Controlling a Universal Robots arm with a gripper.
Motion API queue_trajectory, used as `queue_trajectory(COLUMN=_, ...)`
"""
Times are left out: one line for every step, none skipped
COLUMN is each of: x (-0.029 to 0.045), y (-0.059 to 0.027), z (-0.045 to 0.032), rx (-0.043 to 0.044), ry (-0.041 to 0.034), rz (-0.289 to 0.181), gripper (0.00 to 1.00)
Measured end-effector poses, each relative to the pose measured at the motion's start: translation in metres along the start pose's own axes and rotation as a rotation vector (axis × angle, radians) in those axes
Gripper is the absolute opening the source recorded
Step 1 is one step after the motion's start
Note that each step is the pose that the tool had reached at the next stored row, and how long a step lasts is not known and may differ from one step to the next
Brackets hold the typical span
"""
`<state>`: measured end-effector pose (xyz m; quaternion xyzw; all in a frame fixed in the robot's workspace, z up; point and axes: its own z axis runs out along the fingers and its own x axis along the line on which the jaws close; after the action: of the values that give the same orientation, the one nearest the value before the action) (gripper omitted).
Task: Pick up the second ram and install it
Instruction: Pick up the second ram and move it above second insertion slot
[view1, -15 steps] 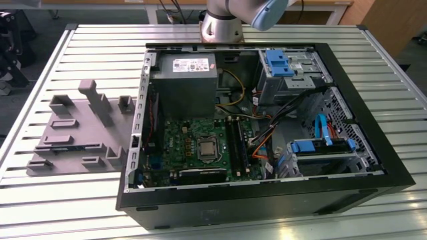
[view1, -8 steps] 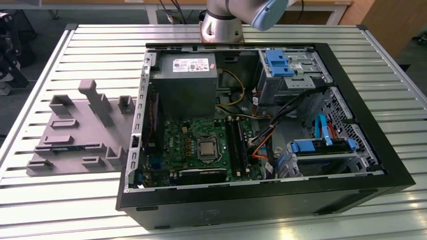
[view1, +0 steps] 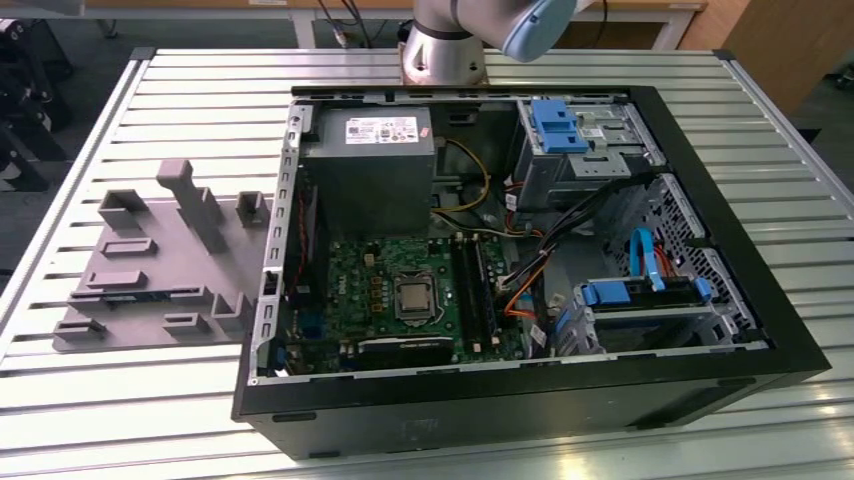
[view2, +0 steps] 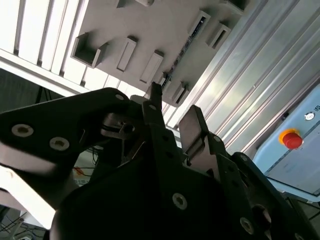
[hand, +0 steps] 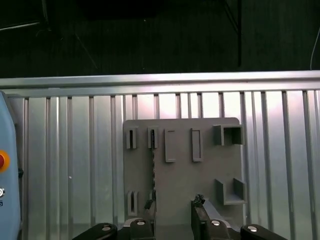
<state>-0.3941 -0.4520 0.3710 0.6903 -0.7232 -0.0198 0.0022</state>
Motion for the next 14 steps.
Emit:
queue_trajectory(x=0.0002, y=0.0011, z=0.0011, rx=0.0050, ry=-0.0003, rz=0.000, gripper=0.42)
queue_trajectory(x=0.0005, y=0.0023, z=0.0022, rx=0.0091, ry=-0.0006, rz=0.000, gripper=0.42)
queue_trajectory(x=0.0007, y=0.0035, z=0.0038, rx=0.0108, ry=-0.0007, rz=0.000, gripper=0.42)
queue_trajectory(x=0.0011, y=0.0040, z=0.0057, rx=0.0110, ry=-0.0008, rz=0.000, gripper=0.42)
queue_trajectory(x=0.0016, y=0.0046, z=0.0074, rx=0.0109, ry=-0.0007, rz=0.000, gripper=0.42)
queue_trajectory(x=0.0020, y=0.0052, z=0.0092, rx=0.0108, ry=-0.0008, rz=0.000, gripper=0.42)
queue_trajectory(x=0.0023, y=0.0058, z=0.0112, rx=0.0109, ry=-0.0010, rz=0.000, gripper=0.42)
queue_trajectory(x=0.0026, y=0.0060, z=0.0130, rx=0.0108, ry=-0.0011, rz=0.000, gripper=0.42)
queue_trajectory(x=0.0027, y=0.0059, z=0.0147, rx=0.0108, ry=-0.0015, rz=0.000, gripper=0.42)
queue_trajectory(x=0.0028, y=0.0059, z=0.0160, rx=0.0109, ry=-0.0016, rz=0.000, gripper=0.42)
queue_trajectory(x=0.0028, y=0.0059, z=0.0161, rx=0.0107, ry=-0.0015, rz=0.000, gripper=0.42)
queue_trajectory(x=0.0028, y=0.0058, z=0.0161, rx=0.0106, ry=-0.0015, rz=0.000, gripper=0.42)
queue_trajectory(x=0.0028, y=0.0058, z=0.0161, rx=0.0106, ry=-0.0014, rz=0.000, gripper=0.42)
queue_trajectory(x=0.0028, y=0.0058, z=0.0161, rx=0.0106, ry=-0.0015, rz=0.000, gripper=0.42)
